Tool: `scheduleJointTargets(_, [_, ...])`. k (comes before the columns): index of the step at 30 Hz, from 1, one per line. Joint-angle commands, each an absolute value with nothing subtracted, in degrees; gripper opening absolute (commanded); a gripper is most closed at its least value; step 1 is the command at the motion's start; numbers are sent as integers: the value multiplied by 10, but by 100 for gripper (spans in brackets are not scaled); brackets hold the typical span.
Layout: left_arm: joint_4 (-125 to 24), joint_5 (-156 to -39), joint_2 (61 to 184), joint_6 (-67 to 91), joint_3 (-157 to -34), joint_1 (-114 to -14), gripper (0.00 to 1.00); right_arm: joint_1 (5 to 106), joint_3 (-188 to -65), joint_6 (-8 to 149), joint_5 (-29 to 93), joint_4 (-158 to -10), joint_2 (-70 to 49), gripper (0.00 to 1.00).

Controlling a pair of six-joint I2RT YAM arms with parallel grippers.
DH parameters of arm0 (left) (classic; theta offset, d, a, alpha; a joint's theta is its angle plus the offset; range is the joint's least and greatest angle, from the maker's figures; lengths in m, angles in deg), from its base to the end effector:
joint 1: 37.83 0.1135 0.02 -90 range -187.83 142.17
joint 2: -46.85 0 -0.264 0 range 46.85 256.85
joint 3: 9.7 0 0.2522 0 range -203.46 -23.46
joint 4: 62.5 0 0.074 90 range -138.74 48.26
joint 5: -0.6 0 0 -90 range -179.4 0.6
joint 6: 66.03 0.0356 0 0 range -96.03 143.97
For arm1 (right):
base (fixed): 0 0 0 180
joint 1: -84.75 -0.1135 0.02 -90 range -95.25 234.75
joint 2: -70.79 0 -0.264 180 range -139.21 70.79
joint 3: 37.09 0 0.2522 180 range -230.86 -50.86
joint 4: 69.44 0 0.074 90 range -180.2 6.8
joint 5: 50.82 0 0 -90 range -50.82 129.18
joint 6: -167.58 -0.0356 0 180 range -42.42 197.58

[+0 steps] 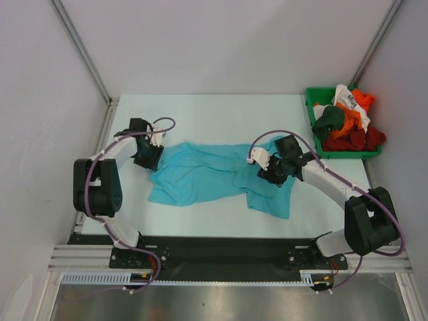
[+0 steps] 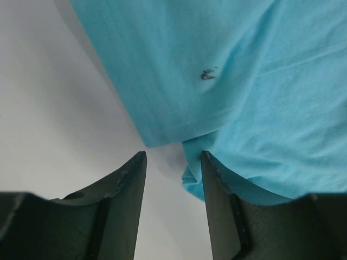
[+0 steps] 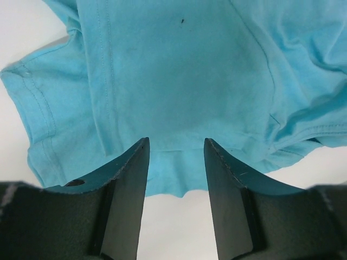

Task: Fold and stack the t-shirts
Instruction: Flatten the tshirt out

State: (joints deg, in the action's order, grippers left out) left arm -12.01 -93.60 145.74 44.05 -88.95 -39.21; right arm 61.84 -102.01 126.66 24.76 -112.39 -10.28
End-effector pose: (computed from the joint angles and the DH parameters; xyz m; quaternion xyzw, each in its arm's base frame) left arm 0.3354 -0.0107 0.1866 0.1895 0.9660 -0.0076 0.1760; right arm 0.2517 0.1160 0.2111 -0.5890 0.7540 0.0580 0.2848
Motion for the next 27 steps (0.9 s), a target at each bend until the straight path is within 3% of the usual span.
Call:
scheduleJointTargets(1, [-109, -997, 1472, 394, -916, -361, 51, 616, -1045, 1263, 243, -1132, -109, 50])
scheduleJointTargets(16, [-120, -1035, 1535, 356, -936, -326, 49, 608, -1060, 1261, 243, -1133, -132, 51])
scheduleJointTargets(27, [-114, -1026, 1488, 357, -929, -310, 47, 606, -1062, 1258, 239, -1125, -139, 51])
